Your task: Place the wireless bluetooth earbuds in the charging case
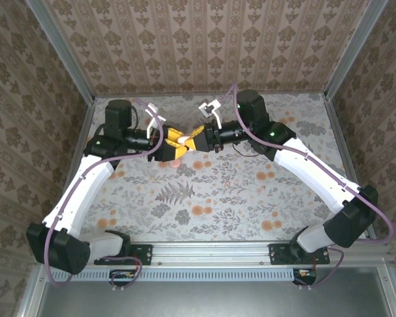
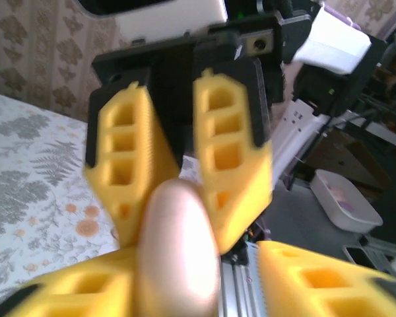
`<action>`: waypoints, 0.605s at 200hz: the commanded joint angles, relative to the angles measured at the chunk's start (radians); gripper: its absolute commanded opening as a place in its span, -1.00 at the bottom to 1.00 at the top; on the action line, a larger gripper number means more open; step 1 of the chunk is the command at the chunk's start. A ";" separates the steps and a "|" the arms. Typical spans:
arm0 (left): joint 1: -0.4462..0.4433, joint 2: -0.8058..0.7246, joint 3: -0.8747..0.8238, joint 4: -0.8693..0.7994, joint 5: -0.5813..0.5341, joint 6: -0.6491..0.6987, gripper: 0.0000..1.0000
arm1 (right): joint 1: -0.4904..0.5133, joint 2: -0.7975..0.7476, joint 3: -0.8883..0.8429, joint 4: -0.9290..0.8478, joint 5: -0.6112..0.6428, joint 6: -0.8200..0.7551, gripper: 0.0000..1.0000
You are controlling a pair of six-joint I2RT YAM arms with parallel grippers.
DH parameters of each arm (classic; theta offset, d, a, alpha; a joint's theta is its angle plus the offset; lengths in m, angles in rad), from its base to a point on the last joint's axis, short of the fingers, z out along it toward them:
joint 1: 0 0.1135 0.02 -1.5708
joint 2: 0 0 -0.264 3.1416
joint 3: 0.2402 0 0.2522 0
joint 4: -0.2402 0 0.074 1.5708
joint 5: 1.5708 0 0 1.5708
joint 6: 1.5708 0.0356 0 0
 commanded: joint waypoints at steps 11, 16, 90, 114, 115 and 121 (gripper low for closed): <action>0.021 -0.093 -0.080 0.221 -0.221 -0.134 0.42 | 0.019 -0.014 -0.058 0.166 0.063 0.087 -0.85; 0.028 -0.106 -0.097 0.250 -0.227 -0.162 0.45 | 0.018 -0.017 -0.065 0.176 0.074 0.086 -0.85; 0.068 -0.143 -0.240 0.572 -0.124 -0.511 0.40 | 0.017 -0.042 -0.104 0.329 0.042 0.106 -0.85; 0.069 -0.135 -0.248 0.642 -0.110 -0.565 0.21 | 0.017 -0.045 -0.107 0.339 0.032 0.117 -0.86; 0.069 -0.135 -0.248 0.644 -0.110 -0.565 0.20 | 0.017 -0.045 -0.108 0.339 0.032 0.118 -0.86; 0.069 -0.135 -0.247 0.647 -0.108 -0.566 0.17 | 0.017 -0.048 -0.110 0.338 0.034 0.119 -0.86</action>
